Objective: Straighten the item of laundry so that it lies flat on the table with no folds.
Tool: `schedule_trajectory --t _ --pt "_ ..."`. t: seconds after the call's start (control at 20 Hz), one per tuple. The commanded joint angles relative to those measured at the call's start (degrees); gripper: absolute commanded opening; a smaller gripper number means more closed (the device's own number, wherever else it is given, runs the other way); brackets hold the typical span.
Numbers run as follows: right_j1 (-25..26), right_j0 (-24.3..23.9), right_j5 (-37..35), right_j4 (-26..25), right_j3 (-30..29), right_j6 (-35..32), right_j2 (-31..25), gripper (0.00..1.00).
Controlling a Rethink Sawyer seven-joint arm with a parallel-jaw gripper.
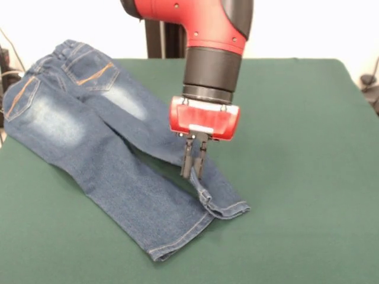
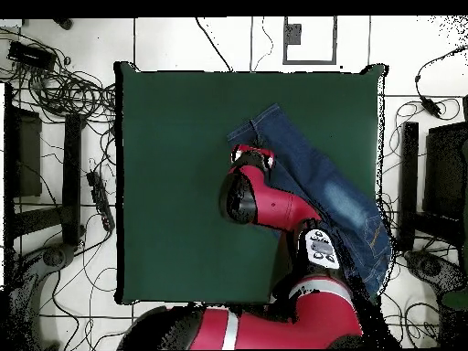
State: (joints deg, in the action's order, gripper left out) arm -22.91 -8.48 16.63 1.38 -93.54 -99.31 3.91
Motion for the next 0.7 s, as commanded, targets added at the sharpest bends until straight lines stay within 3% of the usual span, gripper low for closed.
schedule_trajectory --t 0.05,0.25,0.45,0.7 --pt "2.2 7.07 -2.79 0.52 3.09 -1.68 8.84 0.0" --pt "2.22 7.96 -4.59 -0.85 4.23 -1.72 8.9 0.0" --pt "1.94 6.02 -7.71 -6.53 3.98 -0.95 3.53 0.0" --pt "3.98 8.4 -7.11 -6.87 4.87 -2.56 3.63 0.0"
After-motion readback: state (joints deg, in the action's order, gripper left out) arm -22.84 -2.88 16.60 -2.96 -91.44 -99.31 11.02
